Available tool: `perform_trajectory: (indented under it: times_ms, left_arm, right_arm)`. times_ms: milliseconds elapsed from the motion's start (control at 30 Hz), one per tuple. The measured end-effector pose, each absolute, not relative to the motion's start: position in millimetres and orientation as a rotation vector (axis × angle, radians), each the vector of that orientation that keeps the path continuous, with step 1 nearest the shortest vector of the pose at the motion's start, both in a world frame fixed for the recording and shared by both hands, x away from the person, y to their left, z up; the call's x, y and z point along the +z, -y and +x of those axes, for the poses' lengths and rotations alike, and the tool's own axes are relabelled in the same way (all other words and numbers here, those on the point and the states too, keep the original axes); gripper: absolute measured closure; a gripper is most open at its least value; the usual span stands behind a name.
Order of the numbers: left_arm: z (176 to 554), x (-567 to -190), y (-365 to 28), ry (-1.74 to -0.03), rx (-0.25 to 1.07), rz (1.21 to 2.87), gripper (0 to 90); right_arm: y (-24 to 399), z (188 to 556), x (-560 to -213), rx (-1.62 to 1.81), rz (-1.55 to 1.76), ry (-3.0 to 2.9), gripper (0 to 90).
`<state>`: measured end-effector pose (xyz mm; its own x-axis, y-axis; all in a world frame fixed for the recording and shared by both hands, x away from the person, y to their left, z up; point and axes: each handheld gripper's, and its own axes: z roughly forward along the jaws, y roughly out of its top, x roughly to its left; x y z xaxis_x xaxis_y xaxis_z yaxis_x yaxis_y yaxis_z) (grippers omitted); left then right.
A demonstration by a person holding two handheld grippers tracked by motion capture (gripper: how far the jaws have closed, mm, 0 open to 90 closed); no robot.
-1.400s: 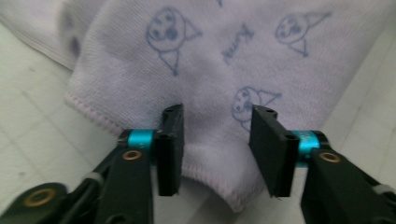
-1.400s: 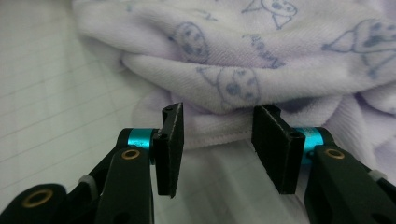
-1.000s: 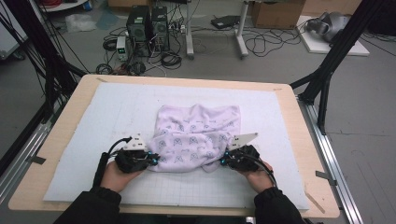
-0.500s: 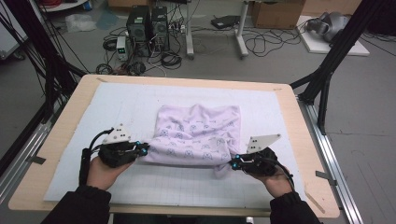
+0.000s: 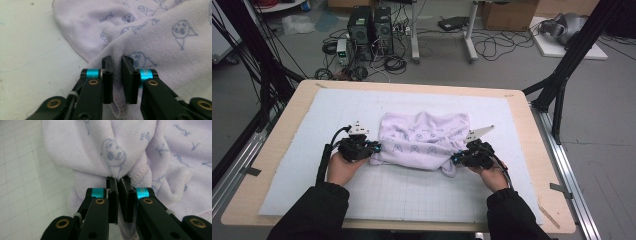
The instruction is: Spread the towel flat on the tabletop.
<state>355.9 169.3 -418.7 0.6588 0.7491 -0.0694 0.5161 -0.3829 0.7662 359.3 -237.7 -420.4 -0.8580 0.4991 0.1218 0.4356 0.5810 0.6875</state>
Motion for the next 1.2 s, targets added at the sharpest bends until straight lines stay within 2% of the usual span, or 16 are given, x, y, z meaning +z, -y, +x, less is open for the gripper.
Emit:
perform_trajectory:
  times_ms: [100,200,267,367,467,567,633,700,767,900,1200]
  left_arm:
    - [347,-409,-178,-0.953,0.360,2.034,67.1]
    - [332,-399,-188,-0.905,0.367,2.018,61.9]
    - [321,-398,-192,-0.869,0.345,2.024,59.0]
    - [319,-407,-191,-0.856,0.315,2.059,55.1]
    - [326,-418,-181,-0.876,0.283,2.064,51.2]
    - [333,-428,-164,-0.864,0.313,2.106,57.2]
    - [336,-433,-156,-0.862,0.348,2.128,65.0]
    - [337,-433,-156,-0.862,0.357,2.112,77.1]
    - [336,-430,-159,-0.856,0.342,2.116,85.2]
    - [321,-415,-166,-0.816,0.346,2.109,87.0]
    - [257,-360,-180,-0.665,0.317,2.072,87.0]
  right_arm:
    - [243,353,-413,1.170,0.809,-2.688,78.9]
    - [249,342,-403,1.208,0.778,-2.637,73.2]
    - [253,334,-398,1.236,0.756,-2.596,63.9]
    - [253,328,-396,1.281,0.730,-2.579,56.2]
    - [242,331,-402,1.266,0.697,-2.603,55.4]
    - [230,338,-412,1.200,0.670,-2.618,62.4]
    - [226,343,-417,1.205,0.677,-2.625,70.1]
    - [224,347,-421,1.200,0.684,-2.640,77.9]
    - [227,349,-422,1.217,0.686,-2.650,80.3]
    - [234,341,-411,1.260,0.686,-2.659,81.4]
    - [240,285,-371,1.375,0.557,-2.723,82.0]
